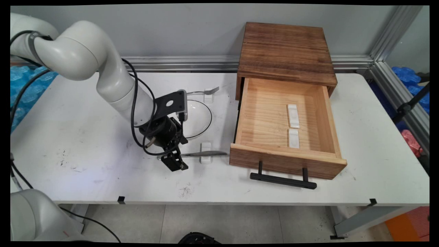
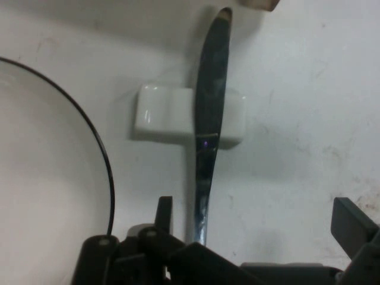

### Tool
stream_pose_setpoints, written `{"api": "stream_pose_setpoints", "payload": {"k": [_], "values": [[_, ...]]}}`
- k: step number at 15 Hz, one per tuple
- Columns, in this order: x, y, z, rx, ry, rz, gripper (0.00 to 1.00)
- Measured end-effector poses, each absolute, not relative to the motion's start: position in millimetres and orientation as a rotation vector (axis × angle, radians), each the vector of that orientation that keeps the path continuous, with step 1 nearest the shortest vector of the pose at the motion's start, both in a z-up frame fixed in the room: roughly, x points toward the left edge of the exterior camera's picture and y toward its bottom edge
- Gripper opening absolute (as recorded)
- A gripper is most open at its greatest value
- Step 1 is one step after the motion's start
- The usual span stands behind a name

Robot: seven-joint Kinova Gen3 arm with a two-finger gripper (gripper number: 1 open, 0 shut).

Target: Pick up the knife from the right of the white plate

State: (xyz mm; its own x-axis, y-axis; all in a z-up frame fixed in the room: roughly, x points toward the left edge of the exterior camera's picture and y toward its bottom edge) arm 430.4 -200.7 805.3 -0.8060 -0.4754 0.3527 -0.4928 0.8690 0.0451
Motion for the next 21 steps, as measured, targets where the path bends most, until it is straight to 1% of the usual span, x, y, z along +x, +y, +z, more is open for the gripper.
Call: {"api": "stream_pose_setpoints", "payload": {"k": [8,21], "values": [[434,-207,794,0.742,-2.7,0.065,1.0],[437,-217,786,0.707,-2.703,0.082,1.0]]}}
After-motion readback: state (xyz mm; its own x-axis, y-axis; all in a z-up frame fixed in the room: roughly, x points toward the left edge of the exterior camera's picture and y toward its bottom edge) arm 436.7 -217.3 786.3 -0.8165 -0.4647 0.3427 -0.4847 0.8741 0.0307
